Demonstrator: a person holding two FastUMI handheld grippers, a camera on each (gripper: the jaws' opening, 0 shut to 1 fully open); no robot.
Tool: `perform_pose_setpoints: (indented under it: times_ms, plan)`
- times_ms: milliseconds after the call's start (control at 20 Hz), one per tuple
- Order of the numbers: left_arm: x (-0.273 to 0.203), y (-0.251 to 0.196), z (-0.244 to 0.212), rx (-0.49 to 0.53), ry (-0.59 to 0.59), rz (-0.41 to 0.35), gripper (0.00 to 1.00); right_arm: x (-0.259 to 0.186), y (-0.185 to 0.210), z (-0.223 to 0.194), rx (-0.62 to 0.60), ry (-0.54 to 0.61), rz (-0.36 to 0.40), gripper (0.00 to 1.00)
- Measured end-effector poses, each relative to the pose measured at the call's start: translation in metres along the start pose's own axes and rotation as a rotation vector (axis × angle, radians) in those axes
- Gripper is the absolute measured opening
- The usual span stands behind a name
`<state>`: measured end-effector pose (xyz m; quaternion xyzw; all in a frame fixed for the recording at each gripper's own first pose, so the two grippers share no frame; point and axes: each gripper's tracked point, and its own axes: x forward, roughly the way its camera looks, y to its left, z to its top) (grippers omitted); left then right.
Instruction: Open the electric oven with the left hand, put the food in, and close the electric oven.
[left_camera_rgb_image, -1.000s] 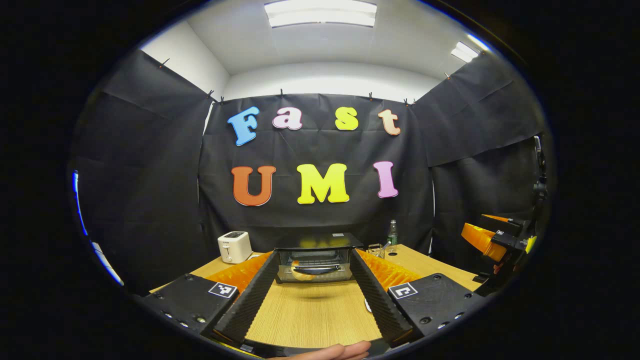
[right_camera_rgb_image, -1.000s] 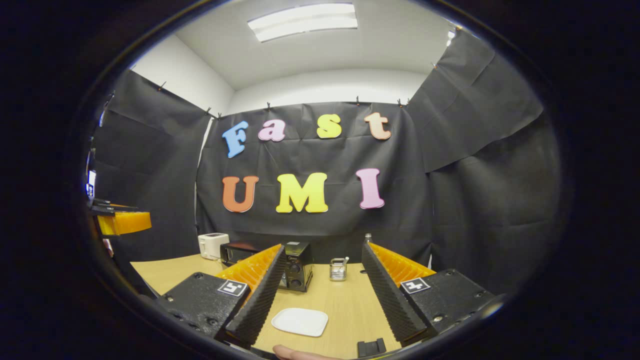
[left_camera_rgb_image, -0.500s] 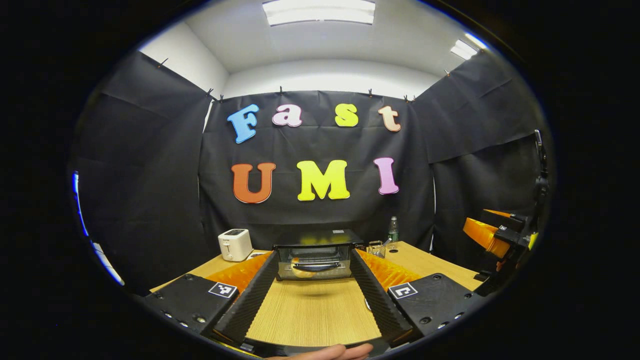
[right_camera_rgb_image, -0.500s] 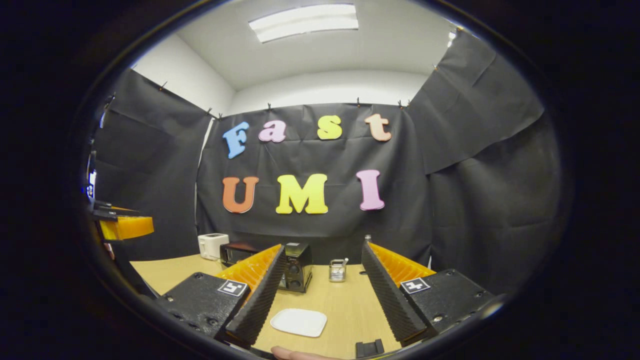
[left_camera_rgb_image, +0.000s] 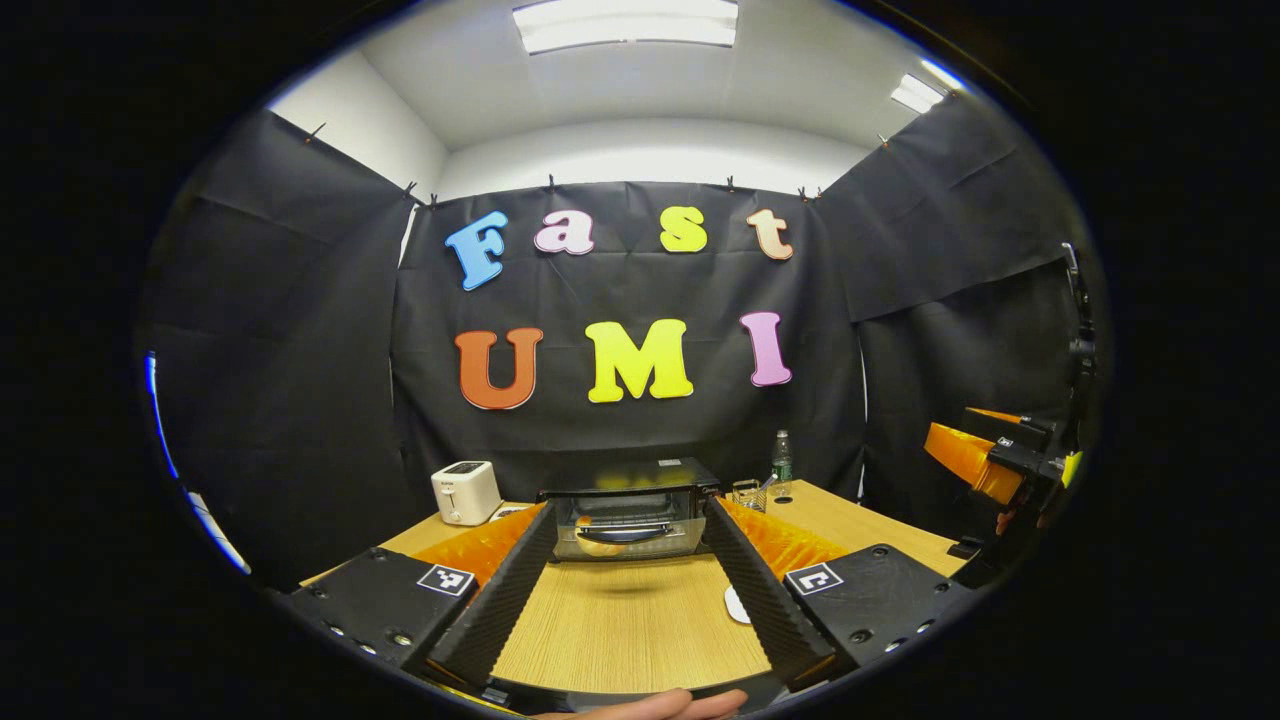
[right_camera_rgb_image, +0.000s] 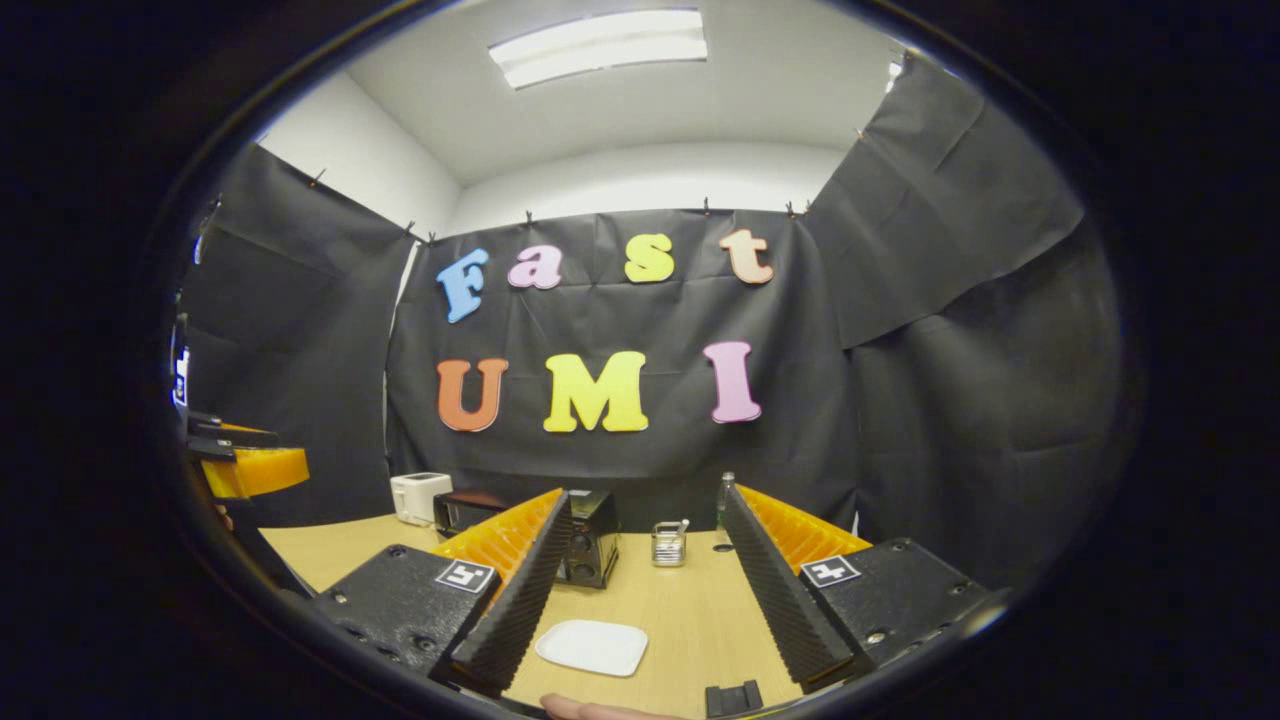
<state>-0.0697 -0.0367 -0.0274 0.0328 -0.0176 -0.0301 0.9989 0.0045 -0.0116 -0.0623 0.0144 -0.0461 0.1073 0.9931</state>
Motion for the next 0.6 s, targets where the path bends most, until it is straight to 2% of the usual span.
perform_pose_setpoints:
  times_ms: [600]
  plan:
    - [-0.0004,-0.0068,0.0044,-0.026,0.014,0.006,0.97,-0.0016,-0.0095,0.0028,0.005,-0.002,-0.006,1.0]
